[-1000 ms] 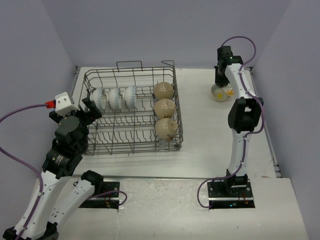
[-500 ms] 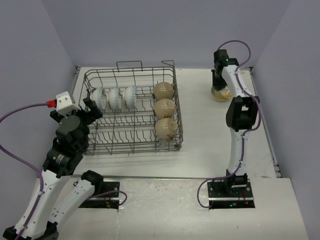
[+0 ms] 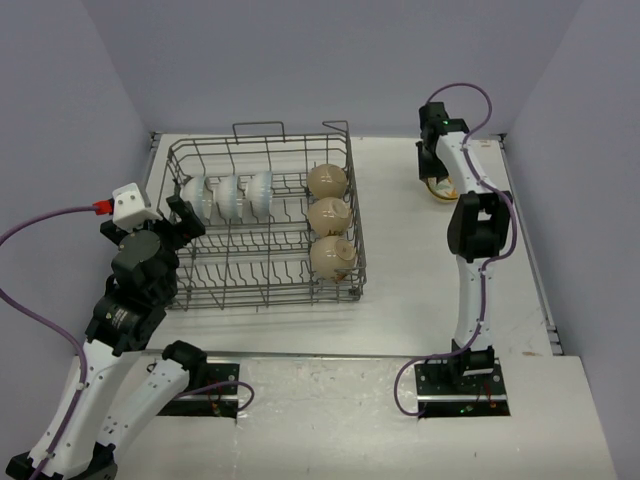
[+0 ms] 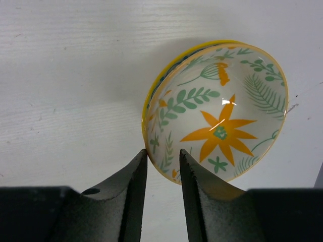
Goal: Unload the bowls from the dish rack
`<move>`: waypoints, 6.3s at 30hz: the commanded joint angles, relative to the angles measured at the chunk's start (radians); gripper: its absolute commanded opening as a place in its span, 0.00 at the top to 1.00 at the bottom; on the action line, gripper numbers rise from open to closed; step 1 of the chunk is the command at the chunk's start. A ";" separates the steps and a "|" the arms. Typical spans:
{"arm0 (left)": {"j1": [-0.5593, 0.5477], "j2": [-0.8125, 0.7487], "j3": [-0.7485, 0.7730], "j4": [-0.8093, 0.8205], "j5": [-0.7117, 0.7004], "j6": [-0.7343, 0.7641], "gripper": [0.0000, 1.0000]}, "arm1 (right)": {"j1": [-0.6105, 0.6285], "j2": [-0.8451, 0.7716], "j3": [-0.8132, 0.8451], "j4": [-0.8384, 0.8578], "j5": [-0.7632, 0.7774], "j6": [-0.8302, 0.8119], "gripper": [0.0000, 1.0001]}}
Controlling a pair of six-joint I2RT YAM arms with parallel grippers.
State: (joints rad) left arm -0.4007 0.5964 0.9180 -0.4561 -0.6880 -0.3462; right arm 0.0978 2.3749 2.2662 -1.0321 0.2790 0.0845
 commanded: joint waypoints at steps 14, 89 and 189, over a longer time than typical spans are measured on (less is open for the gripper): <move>0.039 0.111 0.042 -0.012 0.053 -0.005 0.00 | 0.086 -0.535 -0.079 0.073 -0.049 0.104 0.28; 0.071 0.172 0.101 -0.026 0.131 0.013 0.00 | 0.600 0.023 0.023 0.558 -0.509 0.781 0.35; 0.034 0.134 0.073 -0.006 0.110 0.029 0.00 | 0.543 -0.341 -0.430 1.581 -0.724 1.202 1.00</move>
State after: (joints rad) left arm -0.3614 0.7334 0.9997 -0.5095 -0.5629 -0.3462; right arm 0.6609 2.2375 1.7741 0.1272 -0.4095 1.1942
